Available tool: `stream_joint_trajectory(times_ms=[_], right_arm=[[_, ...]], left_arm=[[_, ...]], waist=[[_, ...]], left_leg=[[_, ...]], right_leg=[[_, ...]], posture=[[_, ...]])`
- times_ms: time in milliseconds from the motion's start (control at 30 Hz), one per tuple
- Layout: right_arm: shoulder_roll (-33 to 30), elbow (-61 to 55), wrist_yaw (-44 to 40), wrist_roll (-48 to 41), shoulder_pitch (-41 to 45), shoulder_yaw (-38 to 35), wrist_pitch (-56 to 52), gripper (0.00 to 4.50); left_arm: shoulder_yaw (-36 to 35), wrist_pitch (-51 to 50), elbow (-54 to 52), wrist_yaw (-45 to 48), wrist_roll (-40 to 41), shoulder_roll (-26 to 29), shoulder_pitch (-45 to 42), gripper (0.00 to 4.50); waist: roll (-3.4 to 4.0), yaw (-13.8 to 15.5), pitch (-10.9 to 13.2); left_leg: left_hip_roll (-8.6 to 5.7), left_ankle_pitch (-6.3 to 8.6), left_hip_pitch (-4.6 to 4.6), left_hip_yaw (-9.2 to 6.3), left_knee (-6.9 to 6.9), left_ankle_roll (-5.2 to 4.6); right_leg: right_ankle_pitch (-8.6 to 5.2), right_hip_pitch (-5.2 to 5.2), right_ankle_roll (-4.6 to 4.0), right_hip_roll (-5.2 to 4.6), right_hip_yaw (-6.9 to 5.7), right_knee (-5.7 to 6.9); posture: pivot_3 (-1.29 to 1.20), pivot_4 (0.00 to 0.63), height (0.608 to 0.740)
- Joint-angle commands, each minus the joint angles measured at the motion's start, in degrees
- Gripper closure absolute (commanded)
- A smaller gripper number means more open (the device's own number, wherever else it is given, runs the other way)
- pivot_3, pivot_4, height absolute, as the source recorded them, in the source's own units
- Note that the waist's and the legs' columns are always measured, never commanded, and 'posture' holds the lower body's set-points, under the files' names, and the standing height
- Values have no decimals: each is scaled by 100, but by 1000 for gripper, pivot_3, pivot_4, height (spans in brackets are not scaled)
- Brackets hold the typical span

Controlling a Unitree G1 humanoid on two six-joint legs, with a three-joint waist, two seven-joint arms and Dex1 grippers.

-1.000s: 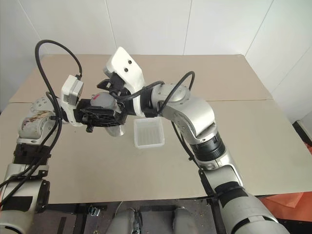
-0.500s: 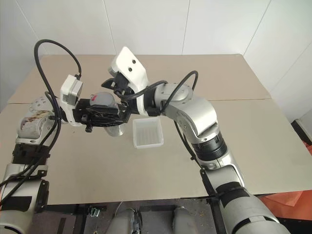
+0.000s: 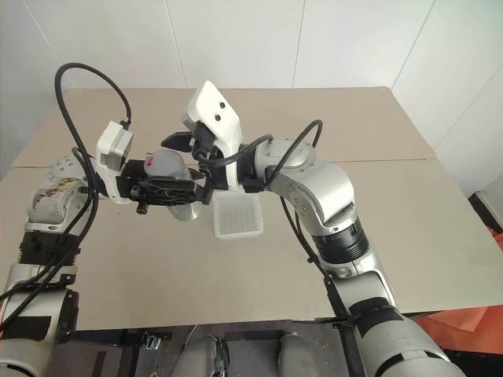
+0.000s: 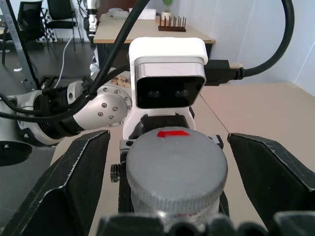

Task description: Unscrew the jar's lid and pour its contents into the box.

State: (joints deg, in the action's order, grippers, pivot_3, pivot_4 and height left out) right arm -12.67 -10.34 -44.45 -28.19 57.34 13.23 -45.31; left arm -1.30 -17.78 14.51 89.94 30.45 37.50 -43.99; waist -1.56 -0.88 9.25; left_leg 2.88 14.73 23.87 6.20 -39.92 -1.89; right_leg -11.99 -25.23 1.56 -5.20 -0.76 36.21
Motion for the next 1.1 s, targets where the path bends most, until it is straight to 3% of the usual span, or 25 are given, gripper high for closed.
stream_joint_trajectory(times_ms=[33, 233, 333, 467, 633, 833, 967, 1100], right_arm=[[44, -58, 64, -120, 181, -191, -65, 34], [7, 5, 5, -105, 191, -177, -73, 34], [18, 40, 25, -109, 209, -196, -108, 564], [28, 85, 36, -104, 261, -221, -132, 1730], [163, 259, 229, -410, 411, -614, -448, 1731], [156, 802, 799, -1611, 843, -1997, -1680, 1731], [-323, 406, 1134, -1232, 323, -2102, -1408, 1731], [-1110, -294, 1140, -346, -898, -1810, -364, 1731]], left_arm=[[-76, 92, -44, 26, 32, 22, -133, 2556], [-61, 86, -59, 34, 37, 14, -153, 2556], [-68, 104, -54, 44, 29, 26, -135, 2556], [-74, 130, -71, 32, 30, 11, -76, 2556], [-67, 131, -81, 34, 33, 15, -14, 2556], [-75, 177, -108, 92, 26, 52, 122, 2556], [-188, 172, -188, -101, 48, 39, 221, 2556], [-419, 199, -327, -655, 80, -45, 343, 2556]], waist=[[0, 1, 0], [0, 2, 0], [0, 1, 0], [0, 1, 0], [0, 1, 0], [0, 19, 0], [0, 20, 0], [0, 30, 0]], left_leg=[[0, 0, 0, 0, 0, 0], [-1, 0, 0, 0, 0, 0], [0, 0, 0, 0, 0, 0], [0, 0, 0, 0, 0, 0], [0, 0, 0, 0, 0, 0], [0, 0, 0, 0, 1, 0], [-1, 2, 0, 0, 2, -3], [-3, 3, 1, 1, 3, -4]], right_leg=[[0, 0, 0, 0, 0, 0], [0, 0, 0, -1, 0, 0], [0, 0, 0, -1, 0, 0], [0, 0, 0, 0, 0, 0], [0, 0, 0, 0, 0, 0], [0, 2, 0, -2, -1, 1], [0, 6, 0, -5, -3, -4], [0, 3, 1, -6, 1, -7]], posture=[[0, 150, 740], [0, 150, 740], [0, 150, 740], [0, 150, 740], [0, 150, 740], [0, 150, 740], [0, 150, 740], [0, 150, 740]])
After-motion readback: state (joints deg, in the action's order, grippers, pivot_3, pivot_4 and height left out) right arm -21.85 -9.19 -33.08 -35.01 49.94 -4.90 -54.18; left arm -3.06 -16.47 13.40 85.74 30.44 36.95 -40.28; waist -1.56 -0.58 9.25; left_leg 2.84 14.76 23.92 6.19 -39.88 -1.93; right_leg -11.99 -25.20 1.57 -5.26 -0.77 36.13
